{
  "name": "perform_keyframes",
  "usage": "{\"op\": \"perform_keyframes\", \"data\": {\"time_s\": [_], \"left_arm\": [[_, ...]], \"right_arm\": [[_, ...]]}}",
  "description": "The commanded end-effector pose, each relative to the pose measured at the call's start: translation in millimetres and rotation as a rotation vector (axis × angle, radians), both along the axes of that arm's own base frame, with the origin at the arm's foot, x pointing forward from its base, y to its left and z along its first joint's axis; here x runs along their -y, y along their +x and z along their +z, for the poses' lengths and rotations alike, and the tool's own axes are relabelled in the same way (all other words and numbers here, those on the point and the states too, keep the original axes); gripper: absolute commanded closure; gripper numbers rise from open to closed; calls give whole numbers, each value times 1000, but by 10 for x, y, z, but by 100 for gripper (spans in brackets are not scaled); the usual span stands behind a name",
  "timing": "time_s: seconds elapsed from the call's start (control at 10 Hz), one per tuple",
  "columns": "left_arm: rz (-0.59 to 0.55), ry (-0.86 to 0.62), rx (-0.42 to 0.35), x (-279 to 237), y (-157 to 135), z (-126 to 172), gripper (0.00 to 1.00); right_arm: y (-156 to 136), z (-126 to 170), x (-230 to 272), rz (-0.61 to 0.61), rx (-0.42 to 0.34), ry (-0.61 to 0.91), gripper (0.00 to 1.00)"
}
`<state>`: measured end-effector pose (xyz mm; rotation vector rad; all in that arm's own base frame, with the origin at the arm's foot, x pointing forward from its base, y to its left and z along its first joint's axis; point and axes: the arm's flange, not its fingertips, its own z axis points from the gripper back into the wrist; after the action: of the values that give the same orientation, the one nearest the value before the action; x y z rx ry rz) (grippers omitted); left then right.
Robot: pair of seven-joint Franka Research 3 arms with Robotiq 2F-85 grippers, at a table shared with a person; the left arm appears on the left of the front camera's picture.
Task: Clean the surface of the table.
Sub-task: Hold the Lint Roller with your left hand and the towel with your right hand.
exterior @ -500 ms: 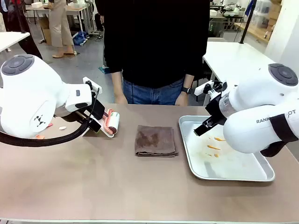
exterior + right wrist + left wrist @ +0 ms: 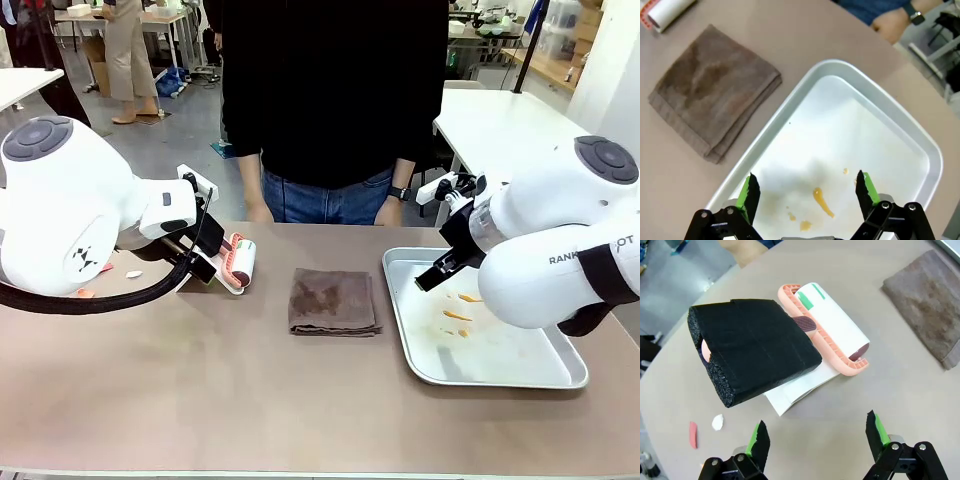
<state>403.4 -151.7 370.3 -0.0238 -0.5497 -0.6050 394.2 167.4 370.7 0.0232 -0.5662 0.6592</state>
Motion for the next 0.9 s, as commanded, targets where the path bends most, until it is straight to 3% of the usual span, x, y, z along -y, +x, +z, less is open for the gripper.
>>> {"op": "perform_keyframes", "data": {"time_s": [0.0,0.8], "left_arm": [[-1,0,0,1,0,0,0],[-1,0,0,1,0,0,0]], "right_arm": [[1,1,1,0,0,1,0],[1,1,1,0,0,1,0]]}}
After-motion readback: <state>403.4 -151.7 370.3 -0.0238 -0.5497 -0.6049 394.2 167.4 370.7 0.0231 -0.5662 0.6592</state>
